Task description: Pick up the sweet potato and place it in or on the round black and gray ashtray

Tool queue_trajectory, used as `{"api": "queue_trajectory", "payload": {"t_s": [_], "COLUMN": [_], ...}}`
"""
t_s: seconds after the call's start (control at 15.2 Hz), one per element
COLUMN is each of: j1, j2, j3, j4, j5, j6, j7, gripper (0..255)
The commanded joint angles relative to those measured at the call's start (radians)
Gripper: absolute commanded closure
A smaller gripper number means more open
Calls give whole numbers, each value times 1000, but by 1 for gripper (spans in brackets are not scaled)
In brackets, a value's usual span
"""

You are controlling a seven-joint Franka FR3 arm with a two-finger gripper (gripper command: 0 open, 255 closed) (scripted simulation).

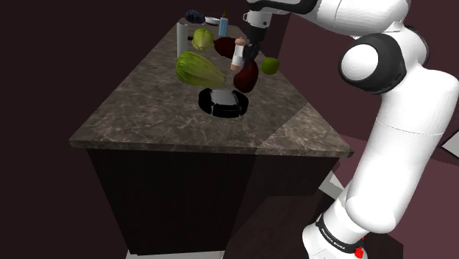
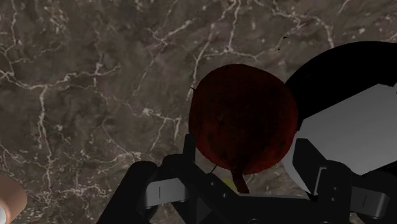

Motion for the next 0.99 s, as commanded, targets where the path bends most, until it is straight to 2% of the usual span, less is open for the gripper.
{"api": "queue_trajectory", "payload": {"t_s": [0.0,0.53,0.92], "j1": [-3,-24,-57], "j2": [6,70,160], "j3": [-1,-4,-4], "j4": [36,240,468], "j5": [2,21,49], "j6": [-29,-171,-311], "j7": [-2,-7,-10], "gripper": [255,255,255]}}
